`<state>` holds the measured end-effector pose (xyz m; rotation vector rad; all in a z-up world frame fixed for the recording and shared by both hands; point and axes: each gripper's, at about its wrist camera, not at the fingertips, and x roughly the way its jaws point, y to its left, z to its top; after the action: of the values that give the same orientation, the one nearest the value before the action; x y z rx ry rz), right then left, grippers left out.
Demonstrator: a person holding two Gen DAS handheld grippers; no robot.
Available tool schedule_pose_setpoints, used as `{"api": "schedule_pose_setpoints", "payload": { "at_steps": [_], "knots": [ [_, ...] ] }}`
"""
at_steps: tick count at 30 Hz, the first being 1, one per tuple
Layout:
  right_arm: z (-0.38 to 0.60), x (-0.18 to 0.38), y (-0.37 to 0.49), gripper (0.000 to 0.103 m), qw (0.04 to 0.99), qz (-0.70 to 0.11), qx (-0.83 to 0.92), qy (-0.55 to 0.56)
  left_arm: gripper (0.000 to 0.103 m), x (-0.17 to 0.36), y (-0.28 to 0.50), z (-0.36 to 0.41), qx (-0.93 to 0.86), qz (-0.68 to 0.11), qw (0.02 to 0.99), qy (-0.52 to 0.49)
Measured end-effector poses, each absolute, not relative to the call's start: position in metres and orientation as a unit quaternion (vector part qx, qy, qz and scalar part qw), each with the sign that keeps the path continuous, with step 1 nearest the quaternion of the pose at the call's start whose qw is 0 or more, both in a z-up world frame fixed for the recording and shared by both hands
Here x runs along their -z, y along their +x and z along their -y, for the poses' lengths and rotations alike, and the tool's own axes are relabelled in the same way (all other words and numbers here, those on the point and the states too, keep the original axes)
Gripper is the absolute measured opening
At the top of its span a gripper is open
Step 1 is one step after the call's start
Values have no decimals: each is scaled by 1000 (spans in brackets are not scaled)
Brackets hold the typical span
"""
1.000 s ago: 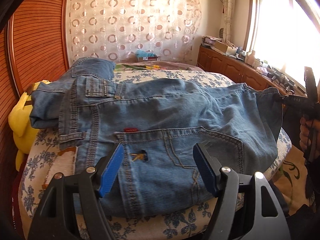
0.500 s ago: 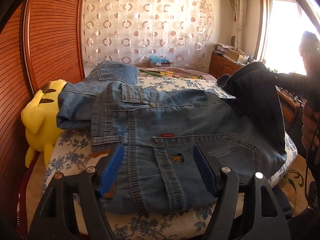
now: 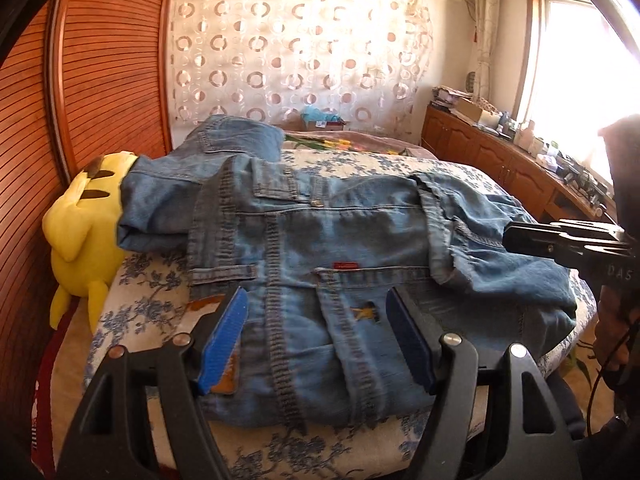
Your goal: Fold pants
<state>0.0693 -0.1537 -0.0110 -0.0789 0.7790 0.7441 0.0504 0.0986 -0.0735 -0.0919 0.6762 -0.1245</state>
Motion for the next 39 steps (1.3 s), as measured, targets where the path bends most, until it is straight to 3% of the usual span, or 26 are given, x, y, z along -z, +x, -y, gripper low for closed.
{"api": "schedule_pose_setpoints", "payload": {
  "at_steps": [2,13,21,28,33,39],
  "knots": [
    [166,9,66,24,862,-365,-349,-36,72,73,55,-90,70,-333,940,-40],
    [237,23,75,29,899,-359,-245,-47,72,54,90,-30,159,-327,931,-14],
    [272,35,80,34,905,-370,-209,-20,43,67,104,8,200,-369,907,24],
    [285,43,79,35,907,-372,-197,-14,28,82,104,15,196,-395,896,39],
    [290,45,81,36,910,-370,-188,-4,3,80,95,16,209,-393,894,46],
    [300,46,85,36,912,-371,-177,2,0,46,77,17,223,-345,911,43]
  ]
}}
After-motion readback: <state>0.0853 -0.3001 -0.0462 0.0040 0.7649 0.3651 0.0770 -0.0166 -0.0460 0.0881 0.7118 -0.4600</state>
